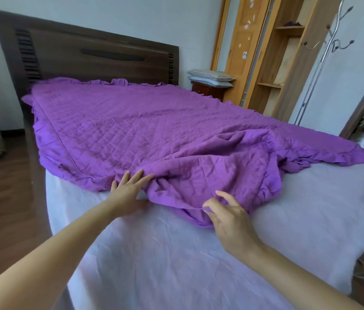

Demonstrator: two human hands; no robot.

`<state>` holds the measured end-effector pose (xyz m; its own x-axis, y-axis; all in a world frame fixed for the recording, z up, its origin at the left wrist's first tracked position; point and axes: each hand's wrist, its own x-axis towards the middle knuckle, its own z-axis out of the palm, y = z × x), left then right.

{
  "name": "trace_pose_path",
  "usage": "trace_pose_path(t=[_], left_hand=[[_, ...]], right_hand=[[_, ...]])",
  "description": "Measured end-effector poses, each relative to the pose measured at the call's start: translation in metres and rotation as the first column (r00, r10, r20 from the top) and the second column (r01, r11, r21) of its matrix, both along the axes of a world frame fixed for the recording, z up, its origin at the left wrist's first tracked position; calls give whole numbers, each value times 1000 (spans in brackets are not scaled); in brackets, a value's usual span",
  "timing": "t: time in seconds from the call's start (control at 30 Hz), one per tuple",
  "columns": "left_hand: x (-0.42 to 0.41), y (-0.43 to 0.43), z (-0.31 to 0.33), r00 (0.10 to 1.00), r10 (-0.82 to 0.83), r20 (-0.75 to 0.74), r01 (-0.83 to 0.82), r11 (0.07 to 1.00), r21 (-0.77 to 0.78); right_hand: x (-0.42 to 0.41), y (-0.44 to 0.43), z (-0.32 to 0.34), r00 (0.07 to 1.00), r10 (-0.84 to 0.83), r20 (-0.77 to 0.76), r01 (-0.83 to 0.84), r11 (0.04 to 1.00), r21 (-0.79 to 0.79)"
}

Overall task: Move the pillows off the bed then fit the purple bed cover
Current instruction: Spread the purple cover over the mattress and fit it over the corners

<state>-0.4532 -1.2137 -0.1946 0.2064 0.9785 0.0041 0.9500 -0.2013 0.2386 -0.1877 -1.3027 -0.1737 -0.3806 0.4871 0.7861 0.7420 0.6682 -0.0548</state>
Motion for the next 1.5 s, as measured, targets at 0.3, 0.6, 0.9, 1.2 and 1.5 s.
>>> trace_pose_path(t=[0.3, 0.6, 0.9, 1.2, 1.5], left_hand=[[22, -20, 6, 975, -222, 29, 202, 926, 320], [-20, -74, -3, 894, -439, -86, 417, 747, 517], [-44, -144, 13, 876, -482, -15, 428, 762, 487], [-77, -182, 14, 830, -556, 38, 538, 817, 207], [-77, -154, 38, 765, -163, 623, 31, 975, 218]], right_hand=[[1, -13, 23, 961, -67, -267, -36, 931, -364], [-1, -54, -14, 939, 102, 329, 151, 738, -658], [3, -105, 12, 861, -148, 487, 418, 752, -510], [-40, -193, 73, 780, 245, 575, 264, 705, -658], [-55, -74, 95, 808, -388, 443, 474, 875, -99]])
